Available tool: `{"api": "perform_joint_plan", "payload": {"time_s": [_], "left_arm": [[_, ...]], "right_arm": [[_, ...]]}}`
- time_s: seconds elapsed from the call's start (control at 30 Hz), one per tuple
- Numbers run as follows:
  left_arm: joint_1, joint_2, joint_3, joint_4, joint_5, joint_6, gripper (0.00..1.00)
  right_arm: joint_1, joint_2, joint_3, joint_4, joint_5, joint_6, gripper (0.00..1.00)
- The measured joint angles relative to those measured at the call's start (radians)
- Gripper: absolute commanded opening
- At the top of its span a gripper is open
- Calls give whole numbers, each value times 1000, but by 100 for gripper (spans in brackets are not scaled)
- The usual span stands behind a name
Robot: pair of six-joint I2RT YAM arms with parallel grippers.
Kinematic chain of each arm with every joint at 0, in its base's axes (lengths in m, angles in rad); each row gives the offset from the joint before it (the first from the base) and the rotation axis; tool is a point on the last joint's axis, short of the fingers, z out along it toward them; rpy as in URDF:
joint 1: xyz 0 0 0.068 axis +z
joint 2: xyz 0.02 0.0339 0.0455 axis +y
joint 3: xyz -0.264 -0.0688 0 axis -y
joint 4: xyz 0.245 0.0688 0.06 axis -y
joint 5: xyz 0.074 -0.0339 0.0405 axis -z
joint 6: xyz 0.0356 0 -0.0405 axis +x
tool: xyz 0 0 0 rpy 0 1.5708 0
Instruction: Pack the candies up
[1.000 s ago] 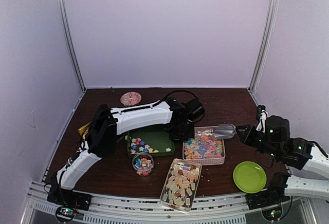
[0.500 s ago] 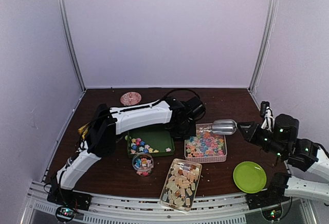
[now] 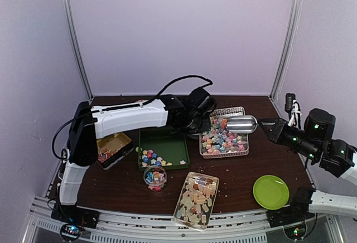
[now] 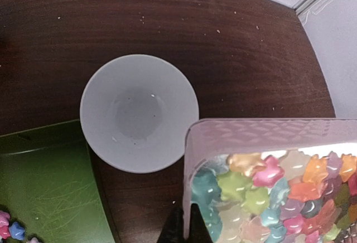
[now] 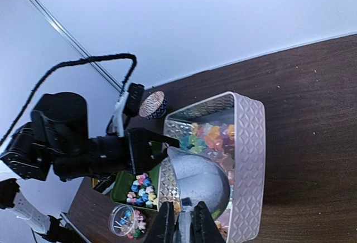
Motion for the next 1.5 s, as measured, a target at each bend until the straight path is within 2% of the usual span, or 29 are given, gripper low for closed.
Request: {"api": "perform_joint_plan", "payload": {"time_s": [0.13, 0.37, 0.63, 0.83, 1.13, 1.5], "left_arm": [[-1, -43, -92, 92, -31, 0, 0], [-6, -43, -112, 118, -62, -4, 0], [-8, -38, -46, -5, -112, -27, 0], [-8, -3, 58, -130, -152, -34, 0], [-8, 36, 92, -254, -180, -31, 0], [-8, 57, 142, -321, -198, -27, 0]], "right_arm": [[0, 74, 21, -45, 15, -16, 0], [0, 138, 59, -88, 36, -36, 0], [1, 212, 135, -90, 90, -53, 0], [4, 307, 153, -101, 101, -55, 0], [14, 374, 153, -124, 108, -42, 0], [51, 493, 202, -140, 146, -47, 0]]}}
